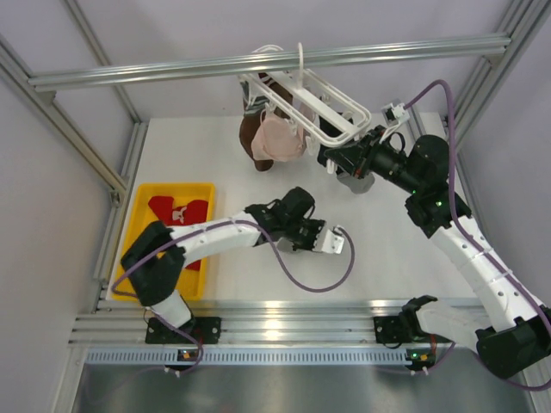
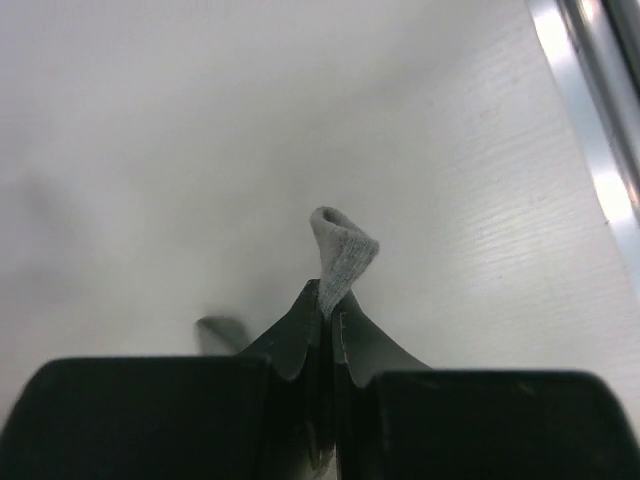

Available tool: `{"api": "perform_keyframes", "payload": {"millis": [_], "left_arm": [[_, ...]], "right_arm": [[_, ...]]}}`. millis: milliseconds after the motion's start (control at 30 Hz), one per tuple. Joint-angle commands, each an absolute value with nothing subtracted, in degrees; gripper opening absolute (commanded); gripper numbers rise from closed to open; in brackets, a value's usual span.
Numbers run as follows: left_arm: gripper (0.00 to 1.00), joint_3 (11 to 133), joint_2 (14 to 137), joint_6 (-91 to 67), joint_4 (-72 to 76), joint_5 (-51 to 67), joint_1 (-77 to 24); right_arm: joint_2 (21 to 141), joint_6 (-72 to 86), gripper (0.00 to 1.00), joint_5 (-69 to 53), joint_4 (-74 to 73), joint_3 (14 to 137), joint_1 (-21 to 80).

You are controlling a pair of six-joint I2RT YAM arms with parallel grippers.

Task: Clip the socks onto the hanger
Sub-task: Pick up the sock at the center of the board.

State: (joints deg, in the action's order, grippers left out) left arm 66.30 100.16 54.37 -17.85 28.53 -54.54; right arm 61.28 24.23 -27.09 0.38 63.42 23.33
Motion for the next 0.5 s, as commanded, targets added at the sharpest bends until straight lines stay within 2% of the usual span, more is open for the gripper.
{"api": "perform_keyframes", "payload": {"millis": [0,233,467], "left_arm": [[0.00,63.90,85.56,38.87,-10.73,30.41,-52.66],[0.00,59.77,72.87,19.89,-3.35,29.53,-47.12],[0.00,59.50,71.81,-5.08,9.21,44.79,-34.30]], "right_arm": [[60.29,23.29,0.00,-27.33,1.40,65.66,22.68],[60.29,25.13,0.00,-28.30,3.69,65.30,22.68],[60.03,26.02,0.00,-33.57,7.73,64.16,22.76]]}}
